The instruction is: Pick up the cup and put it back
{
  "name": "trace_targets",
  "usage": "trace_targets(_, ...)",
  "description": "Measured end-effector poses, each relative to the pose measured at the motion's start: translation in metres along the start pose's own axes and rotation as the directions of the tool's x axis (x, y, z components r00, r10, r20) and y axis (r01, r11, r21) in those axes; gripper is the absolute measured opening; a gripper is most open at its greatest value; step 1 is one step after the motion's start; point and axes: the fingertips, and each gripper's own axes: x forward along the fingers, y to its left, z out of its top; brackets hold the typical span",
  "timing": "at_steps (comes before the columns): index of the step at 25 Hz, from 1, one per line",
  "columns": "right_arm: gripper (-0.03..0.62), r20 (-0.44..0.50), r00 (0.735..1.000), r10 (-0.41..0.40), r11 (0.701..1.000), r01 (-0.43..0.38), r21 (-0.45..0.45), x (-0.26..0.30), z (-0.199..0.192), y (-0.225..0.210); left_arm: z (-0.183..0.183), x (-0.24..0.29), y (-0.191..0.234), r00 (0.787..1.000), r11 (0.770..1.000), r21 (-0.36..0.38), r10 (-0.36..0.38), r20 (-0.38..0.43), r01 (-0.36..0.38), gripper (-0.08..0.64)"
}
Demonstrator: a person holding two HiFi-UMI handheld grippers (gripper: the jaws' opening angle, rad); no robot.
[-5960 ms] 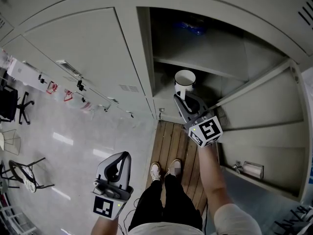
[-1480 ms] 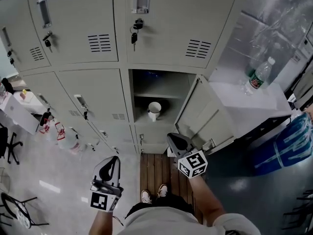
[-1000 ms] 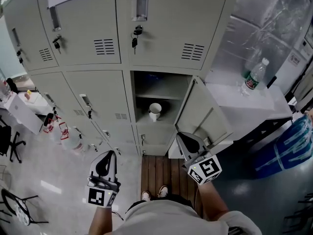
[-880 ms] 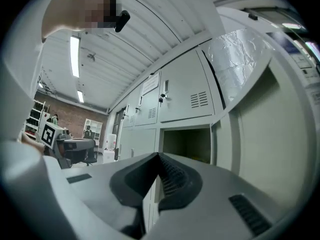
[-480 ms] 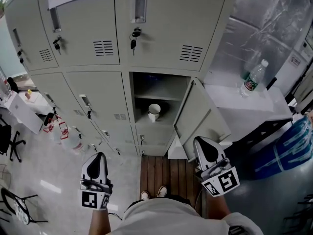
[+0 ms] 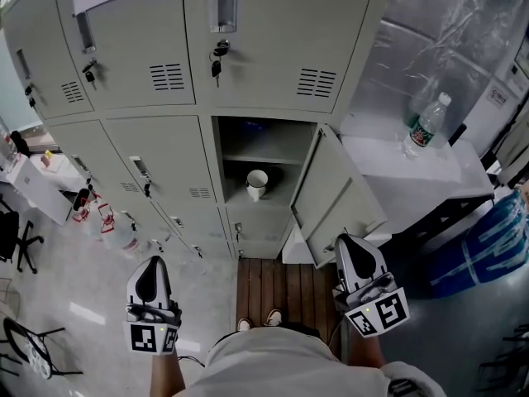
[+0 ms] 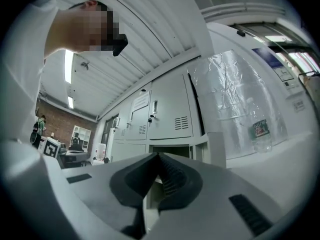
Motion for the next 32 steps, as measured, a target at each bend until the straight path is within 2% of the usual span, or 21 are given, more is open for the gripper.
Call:
trace_targets(4, 0.017, 0.009, 1.0, 0.026, 1.0, -0.026, -0.008, 0.005, 0.001, 0.006, 0.0, 0.0, -0.002, 1.0, 1.0, -0.001, 0.0, -0.009, 0.0, 0.021)
trace_targets(18, 0.018, -0.016, 1.0, 0.026, 1.0, -0.026, -0.001, 0.012, -0.012, 0.005, -0.007, 0.009, -0.007, 1.0, 1.0, -0.008, -0.016, -0.019, 0.016, 0.021)
trace_targets(32, 0.017, -0.01, 0.998, 0.066, 0.998, -0.066, -0.002, 0.024, -0.014, 0.009, -0.012, 0.014, -0.008, 0.999, 1.0, -0.015, -0.02, -0.035, 0.019, 0.021)
